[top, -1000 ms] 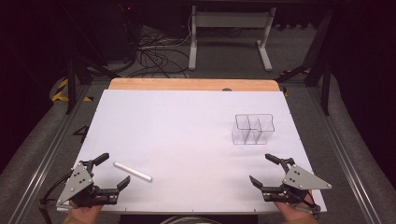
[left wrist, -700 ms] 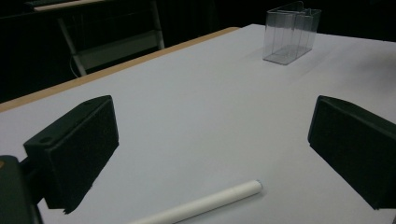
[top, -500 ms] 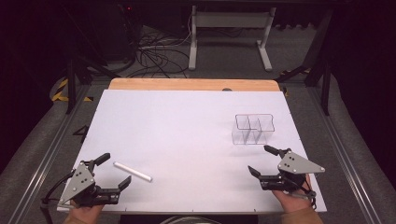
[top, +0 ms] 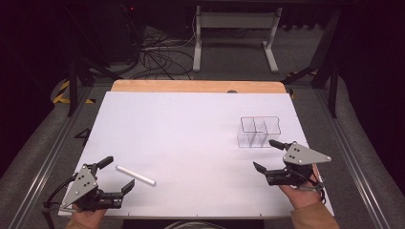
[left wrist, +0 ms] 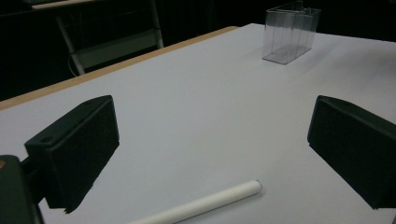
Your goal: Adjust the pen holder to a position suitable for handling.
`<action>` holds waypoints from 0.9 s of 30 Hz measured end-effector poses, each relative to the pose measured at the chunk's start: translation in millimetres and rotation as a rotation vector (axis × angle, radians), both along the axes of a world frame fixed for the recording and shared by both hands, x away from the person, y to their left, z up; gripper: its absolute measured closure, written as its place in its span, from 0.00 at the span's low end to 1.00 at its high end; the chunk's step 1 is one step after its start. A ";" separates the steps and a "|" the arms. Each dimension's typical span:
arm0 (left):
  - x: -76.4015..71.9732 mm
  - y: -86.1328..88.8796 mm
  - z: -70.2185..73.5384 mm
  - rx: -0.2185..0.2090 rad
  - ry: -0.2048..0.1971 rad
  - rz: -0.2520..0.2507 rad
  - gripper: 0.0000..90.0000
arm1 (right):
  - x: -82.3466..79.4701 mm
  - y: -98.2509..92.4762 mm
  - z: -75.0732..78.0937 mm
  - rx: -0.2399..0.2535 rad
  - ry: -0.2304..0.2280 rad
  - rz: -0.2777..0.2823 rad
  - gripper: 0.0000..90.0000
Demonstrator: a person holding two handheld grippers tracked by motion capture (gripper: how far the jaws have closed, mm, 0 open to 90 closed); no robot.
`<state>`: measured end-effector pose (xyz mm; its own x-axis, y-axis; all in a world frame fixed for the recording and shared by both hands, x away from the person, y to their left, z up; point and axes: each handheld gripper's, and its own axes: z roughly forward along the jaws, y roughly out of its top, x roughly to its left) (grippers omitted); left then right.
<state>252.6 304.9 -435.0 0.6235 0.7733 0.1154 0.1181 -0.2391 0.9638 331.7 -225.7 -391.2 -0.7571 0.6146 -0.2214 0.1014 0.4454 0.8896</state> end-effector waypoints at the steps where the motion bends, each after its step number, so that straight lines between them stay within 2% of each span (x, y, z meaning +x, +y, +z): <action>1: -0.1 -0.3 0.1 0.001 -0.002 0.001 0.03 | 0.4 0.1 1.0 -0.012 0.014 0.018 0.21; 2: -0.2 -0.6 0.1 0.003 -0.001 0.001 0.03 | 0.4 0.1 1.0 -0.012 0.014 0.018 0.21; 3: -0.1 -0.7 -0.1 0.003 0.001 0.001 0.03 | -0.5 2.0 3.6 -0.051 0.008 0.055 0.24; 4: 0.3 -0.6 -0.1 0.006 0.000 0.001 0.03 | -0.5 2.0 3.6 -0.051 0.008 0.055 0.24; 5: 0.6 -0.2 -0.2 0.005 0.002 0.000 0.03 | 1.1 3.9 6.2 -0.086 0.012 0.063 0.25; 6: 0.6 -0.2 -0.2 0.005 0.002 0.000 0.04 | 1.1 3.9 6.2 -0.086 0.012 0.063 0.25; 7: 0.5 0.0 -0.1 0.005 0.001 0.000 0.04 | 5.9 3.6 9.4 -0.100 0.034 0.068 0.26; 10: 0.2 0.3 -0.1 0.001 0.002 0.001 0.04 | 12.6 3.4 15.4 -0.122 0.047 0.068 0.26; 14: 0.5 0.5 0.0 0.005 0.001 0.000 0.04 | 26.5 4.5 21.9 -0.191 0.081 0.078 0.29; 19: 0.5 -0.1 -0.5 0.003 0.006 -0.001 0.04 | 37.8 5.6 26.4 -0.214 0.108 0.093 0.32; 21: 0.8 -0.2 -0.8 0.004 0.007 -0.006 0.04 | 46.0 6.4 28.1 -0.183 0.154 0.127 0.32; 24: 1.0 0.0 -0.8 0.003 0.008 -0.009 0.04 | 50.2 7.7 28.8 -0.177 0.160 0.135 0.32; 25: 0.9 -0.1 -0.9 0.003 0.007 -0.008 0.04 | 54.7 9.4 28.5 -0.209 0.151 0.116 0.32; 27: 0.8 -0.1 -0.8 0.003 0.007 -0.005 0.04 | 59.3 10.3 27.5 -0.237 0.146 0.105 0.33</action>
<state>253.3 304.8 -435.9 0.6284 0.7696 0.1132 0.1233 -0.2423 0.9623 391.0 -215.4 -363.8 -0.8480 0.4759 -0.2334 0.1633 0.6535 0.7391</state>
